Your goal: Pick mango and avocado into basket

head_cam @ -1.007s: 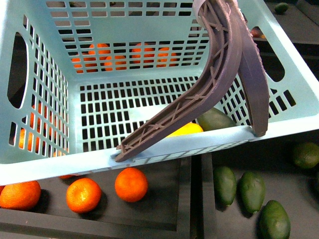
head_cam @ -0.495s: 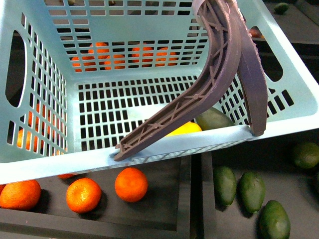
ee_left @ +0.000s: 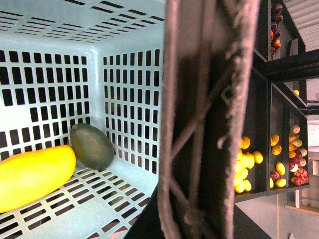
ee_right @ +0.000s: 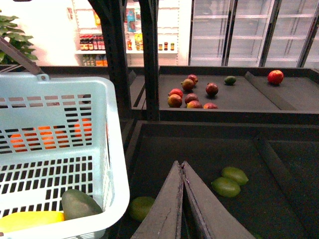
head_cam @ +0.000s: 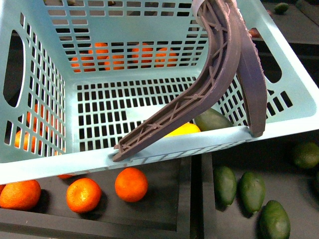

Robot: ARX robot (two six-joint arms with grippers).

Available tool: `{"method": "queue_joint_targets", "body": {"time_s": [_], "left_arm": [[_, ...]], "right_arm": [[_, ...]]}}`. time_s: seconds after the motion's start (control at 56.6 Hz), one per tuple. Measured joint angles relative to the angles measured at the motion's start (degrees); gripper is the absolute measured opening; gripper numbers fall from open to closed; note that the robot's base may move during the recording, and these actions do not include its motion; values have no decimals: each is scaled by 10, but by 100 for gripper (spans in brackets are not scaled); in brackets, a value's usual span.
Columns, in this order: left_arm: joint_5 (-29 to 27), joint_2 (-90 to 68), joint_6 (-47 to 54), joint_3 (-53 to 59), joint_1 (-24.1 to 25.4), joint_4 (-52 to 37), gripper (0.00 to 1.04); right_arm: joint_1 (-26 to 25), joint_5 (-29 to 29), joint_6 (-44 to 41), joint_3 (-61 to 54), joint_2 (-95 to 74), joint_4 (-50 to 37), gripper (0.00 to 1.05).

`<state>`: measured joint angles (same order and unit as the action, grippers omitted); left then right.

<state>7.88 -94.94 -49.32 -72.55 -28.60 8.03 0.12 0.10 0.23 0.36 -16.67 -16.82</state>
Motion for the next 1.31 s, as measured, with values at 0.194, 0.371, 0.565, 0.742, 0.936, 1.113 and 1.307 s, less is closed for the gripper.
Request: {"method": "queue_joint_targets", "body": {"time_s": [0.194,0.371,0.565,0.742,0.936,1.113,1.307], "left_arm": [[0,0,0,0,0,0,6],[0,0,0,0,0,0,6],[-1,0,0,0,0,0,6],[-1,0,0,0,0,0,6],[0,0,0,0,0,0,6],[0,0,0,0,0,0,6],[0,0,0,0,0,0,6]], "right_arm": [[0,0,0,0,39,39,2],[0,0,0,0,65,65,2],[0,0,0,1,163,165,2],[0,0,0,1,163,167,2],[0,0,-1,1,163,167,28],[0,0,-1,1,163,167,59],[0,0,-1,1,163,167,93]]}}
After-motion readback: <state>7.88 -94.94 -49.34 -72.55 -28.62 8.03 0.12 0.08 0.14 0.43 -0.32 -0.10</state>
